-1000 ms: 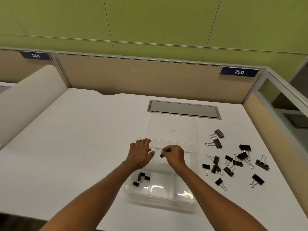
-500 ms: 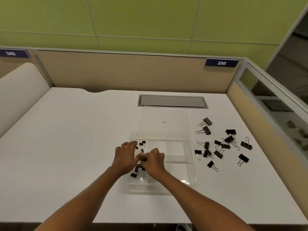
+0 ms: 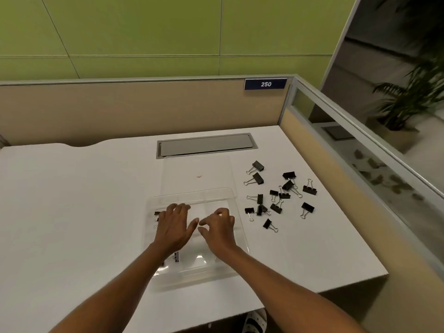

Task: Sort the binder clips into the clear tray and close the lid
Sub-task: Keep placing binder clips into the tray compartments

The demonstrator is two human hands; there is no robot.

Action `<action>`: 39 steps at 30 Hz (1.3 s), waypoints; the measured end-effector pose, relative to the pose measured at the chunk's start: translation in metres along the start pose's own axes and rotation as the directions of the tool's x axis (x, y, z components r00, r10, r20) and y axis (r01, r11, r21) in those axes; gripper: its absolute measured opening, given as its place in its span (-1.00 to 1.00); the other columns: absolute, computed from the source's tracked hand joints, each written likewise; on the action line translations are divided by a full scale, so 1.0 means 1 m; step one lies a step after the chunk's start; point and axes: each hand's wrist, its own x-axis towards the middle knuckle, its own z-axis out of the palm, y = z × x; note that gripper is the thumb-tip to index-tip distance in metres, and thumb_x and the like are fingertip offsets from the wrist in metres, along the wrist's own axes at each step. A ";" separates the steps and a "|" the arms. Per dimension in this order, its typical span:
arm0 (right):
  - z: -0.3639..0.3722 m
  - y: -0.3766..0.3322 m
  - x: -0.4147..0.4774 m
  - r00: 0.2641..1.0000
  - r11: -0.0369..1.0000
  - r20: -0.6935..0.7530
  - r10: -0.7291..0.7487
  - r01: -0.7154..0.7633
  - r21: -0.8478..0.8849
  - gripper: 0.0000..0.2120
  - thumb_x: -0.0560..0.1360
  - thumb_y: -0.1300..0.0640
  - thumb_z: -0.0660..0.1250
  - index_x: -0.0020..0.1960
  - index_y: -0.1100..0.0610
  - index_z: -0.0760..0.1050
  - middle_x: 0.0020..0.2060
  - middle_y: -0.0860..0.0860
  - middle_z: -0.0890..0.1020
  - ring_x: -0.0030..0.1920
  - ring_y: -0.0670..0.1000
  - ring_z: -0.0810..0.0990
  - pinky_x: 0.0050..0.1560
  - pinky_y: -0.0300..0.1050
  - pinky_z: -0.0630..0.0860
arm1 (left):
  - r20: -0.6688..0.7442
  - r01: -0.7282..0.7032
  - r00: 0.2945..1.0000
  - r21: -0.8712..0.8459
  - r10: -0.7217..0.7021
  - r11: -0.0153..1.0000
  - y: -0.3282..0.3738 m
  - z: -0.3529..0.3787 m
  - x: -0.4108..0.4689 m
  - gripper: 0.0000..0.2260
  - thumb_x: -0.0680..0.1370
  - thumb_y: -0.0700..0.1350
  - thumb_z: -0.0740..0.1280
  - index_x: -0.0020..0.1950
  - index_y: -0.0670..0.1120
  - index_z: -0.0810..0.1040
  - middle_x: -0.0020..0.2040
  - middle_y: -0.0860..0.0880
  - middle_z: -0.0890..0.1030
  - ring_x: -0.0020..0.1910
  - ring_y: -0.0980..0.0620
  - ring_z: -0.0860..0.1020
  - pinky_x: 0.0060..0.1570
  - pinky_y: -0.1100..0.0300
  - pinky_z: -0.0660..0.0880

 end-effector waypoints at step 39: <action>-0.092 0.186 0.040 0.915 0.897 -0.044 0.401 -0.402 -0.184 -0.63 0.37 -0.07 0.48 0.13 0.04 0.60 0.09 0.01 0.49 0.19 0.05 0.37 0.20 -0.16 0.33 | 0.293 -0.350 0.909 0.159 0.295 0.923 0.183 0.082 0.140 -0.65 0.44 0.08 0.38 0.17 -0.04 0.55 0.30 -0.05 0.45 0.34 -0.10 0.22 0.13 -0.01 0.22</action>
